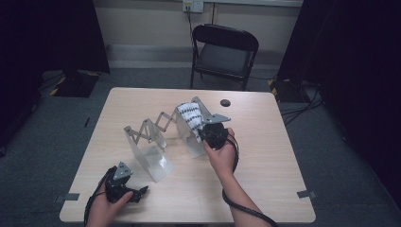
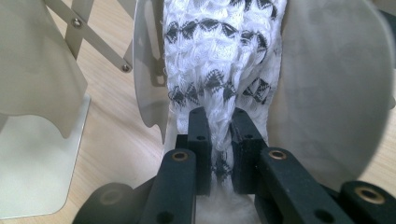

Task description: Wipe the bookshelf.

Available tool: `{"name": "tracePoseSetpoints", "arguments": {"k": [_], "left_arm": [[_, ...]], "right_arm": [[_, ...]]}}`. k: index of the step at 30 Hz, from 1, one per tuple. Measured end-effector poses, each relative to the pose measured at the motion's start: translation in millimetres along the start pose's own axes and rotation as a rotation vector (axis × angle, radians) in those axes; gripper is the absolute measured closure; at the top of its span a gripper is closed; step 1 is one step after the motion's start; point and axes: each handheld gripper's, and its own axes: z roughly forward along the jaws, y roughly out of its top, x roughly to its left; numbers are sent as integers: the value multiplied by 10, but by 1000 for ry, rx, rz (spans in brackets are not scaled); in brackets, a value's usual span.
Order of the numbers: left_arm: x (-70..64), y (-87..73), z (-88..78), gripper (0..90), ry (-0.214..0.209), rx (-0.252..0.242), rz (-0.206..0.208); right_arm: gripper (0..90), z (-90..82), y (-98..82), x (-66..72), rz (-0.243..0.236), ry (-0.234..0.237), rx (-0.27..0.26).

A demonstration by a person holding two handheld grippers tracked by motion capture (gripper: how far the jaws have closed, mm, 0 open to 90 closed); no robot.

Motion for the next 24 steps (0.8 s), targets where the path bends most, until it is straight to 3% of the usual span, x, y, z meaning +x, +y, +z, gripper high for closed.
{"name": "tracePoseSetpoints", "arguments": {"k": [9, 24], "left_arm": [[-1, 2, 2, 0, -2, 0, -1], [-1, 2, 2, 0, -2, 0, -1]], "right_arm": [[811, 45, -105, 4, 3, 10, 34], [809, 385, -337, 132, -36, 4, 136]]}}
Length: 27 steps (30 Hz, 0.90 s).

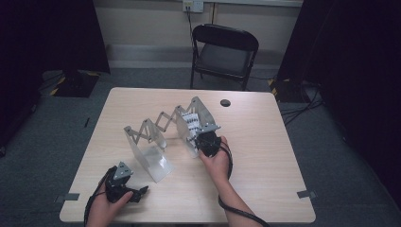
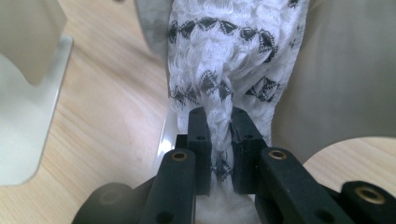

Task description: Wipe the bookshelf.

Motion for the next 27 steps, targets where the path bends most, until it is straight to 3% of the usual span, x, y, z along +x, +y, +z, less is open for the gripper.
{"name": "tracePoseSetpoints", "arguments": {"k": [6, 13, 17, 21, 27], "left_arm": [[1, 1, 1, 0, -1, 1, 2], [1, 1, 1, 0, -1, 0, 2], [1, 2, 2, 0, -2, 0, 2], [-1, 2, 3, 0, 0, -1, 2], [0, 2, 2, 0, 1, 0, 3]], "right_arm": [[808, 58, -131, -15, -6, -7, 51], [806, 19, -213, -73, -1, 1, 66], [807, -45, -220, -86, -2, 28, 57], [808, -123, -180, -93, -17, 24, 54], [810, -392, -12, -103, -19, 16, 0]]}}
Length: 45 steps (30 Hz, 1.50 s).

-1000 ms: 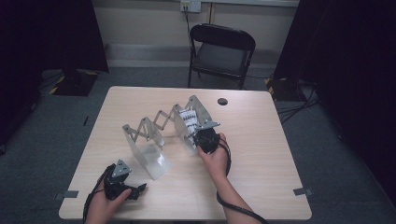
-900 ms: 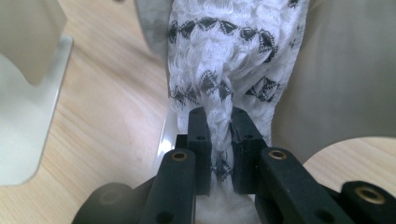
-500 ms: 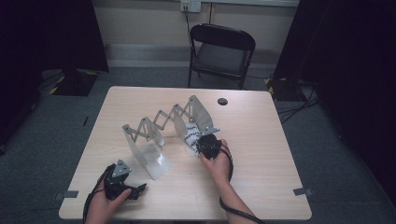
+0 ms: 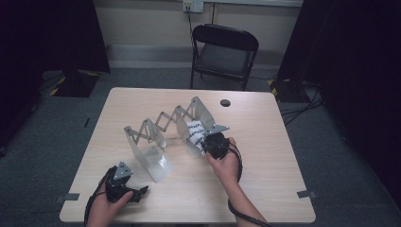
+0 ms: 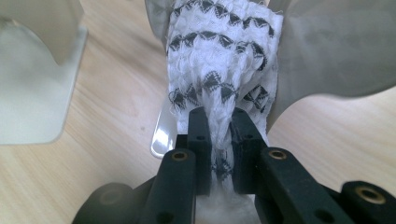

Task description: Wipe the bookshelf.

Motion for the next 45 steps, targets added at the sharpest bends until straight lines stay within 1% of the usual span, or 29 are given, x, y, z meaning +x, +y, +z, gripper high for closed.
{"name": "tracePoseSetpoints", "arguments": {"k": [1, 3, 5, 6, 8, 11, 12, 13, 16, 17, 19, 20, 21, 22, 23, 25, 27, 29, 30, 32, 34, 35, 36, 38, 39, 40, 41, 45], "left_arm": [[-3, -1, -1, 1, 3, -2, 2], [-2, 0, -1, 2, 2, -2, 4], [-2, 0, -1, 2, 2, -2, 4], [-2, 0, -1, 2, 2, -2, 4], [-2, 0, -1, 2, 2, -2, 4], [-1, 0, 0, 2, 2, -2, 3], [-1, 0, 0, 2, 2, -2, 3], [-2, 0, 0, 2, 2, -2, 4], [-1, 0, 0, 2, 2, -2, 4], [-3, -1, 0, 2, 2, -2, 2], [-2, 0, 0, 2, 2, -2, 3], [-2, 0, 0, 2, 2, -2, 3], [-1, 0, -1, 2, 2, -2, 4], [-1, 0, -1, 2, 2, -2, 4], [-1, 0, -1, 2, 2, -1, 4], [-1, 0, -1, 2, 2, -1, 5], [-1, 0, -1, 2, 2, -1, 4], [-1, 0, -1, 2, 2, -1, 4], [-1, 0, -1, 2, 2, -1, 4], [-1, 0, -1, 2, 2, -1, 4], [-1, 0, -1, 2, 2, -1, 4], [-1, 0, -1, 2, 2, -2, 4], [-1, 0, 0, 2, 2, -2, 4], [-1, 0, -1, 2, 2, -2, 4], [-1, 0, -1, 2, 2, -2, 4], [-1, 0, -1, 2, 2, -2, 4], [-1, 0, 0, 2, 2, -2, 4], [-1, 0, -1, 2, 1, -1, 4]], "right_arm": [[810, -93, 59, -8, 0, -5, -17], [810, -176, 118, -12, -14, -17, -30], [810, -269, 187, -26, -17, -24, -48], [810, -269, 187, -26, -17, -24, -48], [811, -416, 310, -52, -26, -34, -80], [811, -540, 418, -75, -41, -48, -111], [811, -540, 418, -75, -41, -48, -111], [811, -618, 490, -93, -51, -59, -128], [811, -640, 524, -104, -63, -76, -125], [811, -633, 520, -107, -72, -83, -120], [811, -584, 490, -115, -74, -87, -104], [811, -584, 490, -115, -74, -87, -104], [811, -532, 448, -121, -62, -85, -94], [811, -532, 448, -121, -62, -85, -94], [811, -469, 394, -120, -59, -89, -83], [811, -439, 370, -117, -57, -88, -76], [811, -343, 290, -114, -53, -82, -54], [811, -290, 239, -114, -51, -78, -42], [811, -290, 239, -114, -51, -78, -42], [811, -184, 131, -114, -43, -72, -25], [811, -160, 103, -115, -37, -71, -24], [810, -91, 30, -119, -30, -63, -14], [810, -57, -5, -118, -27, -58, -9], [810, -29, -38, -114, -27, -58, -1], [810, 26, -113, -112, -18, -48, 9], [810, 26, -113, -112, -18, -48, 9], [810, 66, -175, -110, -12, -42, 21], [809, 145, -312, -110, 7, -23, 45]]}}
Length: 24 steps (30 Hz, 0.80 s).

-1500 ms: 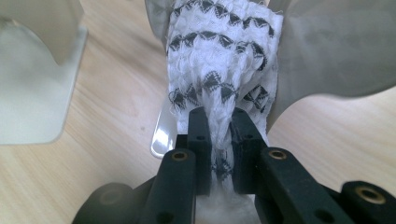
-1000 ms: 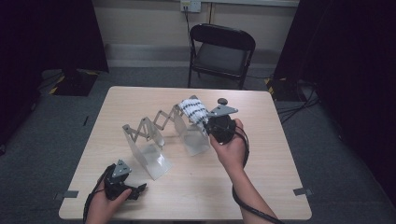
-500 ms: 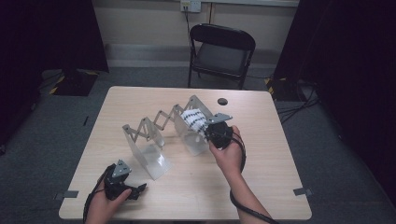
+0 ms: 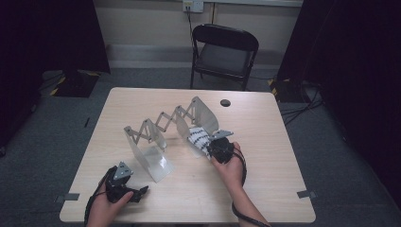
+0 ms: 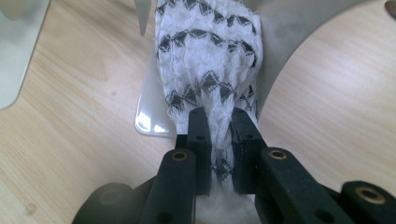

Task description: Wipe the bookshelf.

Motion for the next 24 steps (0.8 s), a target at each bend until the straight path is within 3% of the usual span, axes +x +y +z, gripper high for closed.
{"name": "tracePoseSetpoints", "arguments": {"k": [15, 22, 24], "left_arm": [[-2, 0, 2, 2, -1, -2, -2], [-2, 0, 1, 2, 0, -2, -1], [-2, 0, 2, 2, -1, -1, -2]], "right_arm": [[804, 57, -140, 34, -29, 23, 33], [808, -36, -112, 28, -29, 33, 27], [810, -132, -22, 21, -36, 27, 9]]}}
